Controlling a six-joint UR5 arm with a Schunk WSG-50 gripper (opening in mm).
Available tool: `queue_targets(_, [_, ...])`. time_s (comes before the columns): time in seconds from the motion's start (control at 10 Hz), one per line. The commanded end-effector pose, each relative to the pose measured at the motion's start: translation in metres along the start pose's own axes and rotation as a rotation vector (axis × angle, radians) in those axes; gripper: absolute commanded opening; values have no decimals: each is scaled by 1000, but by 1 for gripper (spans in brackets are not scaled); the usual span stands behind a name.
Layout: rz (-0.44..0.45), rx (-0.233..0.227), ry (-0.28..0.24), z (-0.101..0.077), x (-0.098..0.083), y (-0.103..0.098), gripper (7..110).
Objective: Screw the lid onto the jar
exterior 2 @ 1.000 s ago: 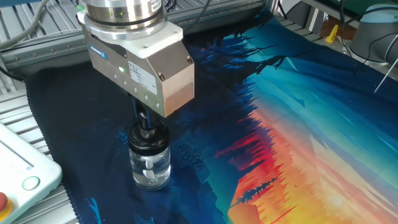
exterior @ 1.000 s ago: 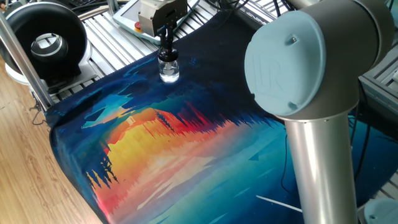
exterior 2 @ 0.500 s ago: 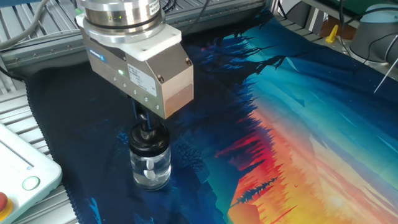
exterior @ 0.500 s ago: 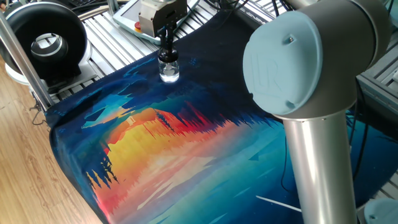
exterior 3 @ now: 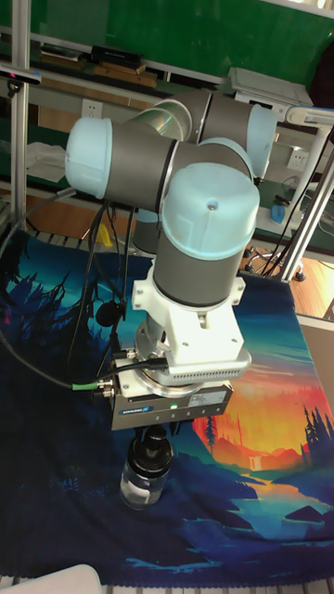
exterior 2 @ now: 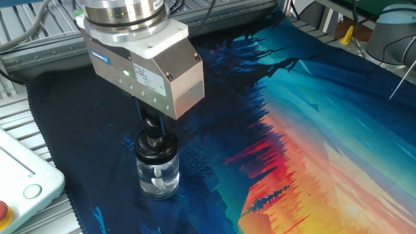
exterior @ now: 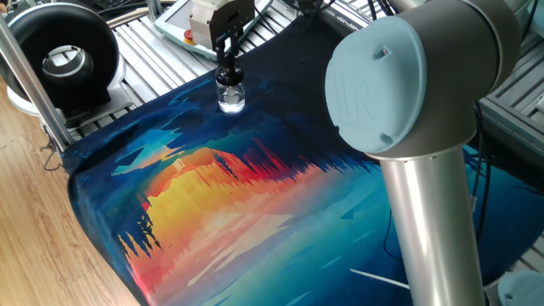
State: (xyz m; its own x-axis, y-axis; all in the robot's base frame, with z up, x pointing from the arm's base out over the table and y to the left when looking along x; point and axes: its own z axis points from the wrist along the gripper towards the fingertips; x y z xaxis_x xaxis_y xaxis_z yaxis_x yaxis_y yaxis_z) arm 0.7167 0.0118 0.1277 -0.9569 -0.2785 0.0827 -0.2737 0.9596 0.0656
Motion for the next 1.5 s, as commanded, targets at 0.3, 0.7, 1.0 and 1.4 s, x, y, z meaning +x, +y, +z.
queue_targets(0.3, [-241, 7, -7, 1, 1, 7, 44])
queue_targets(0.7, [-438, 86, -73, -3, -22, -2, 44])
queue_targets(1.0, [-603, 82, -122, -5, -29, 16, 44])
queue_targets(1.4, [-673, 71, -145, 5, -20, 12, 44])
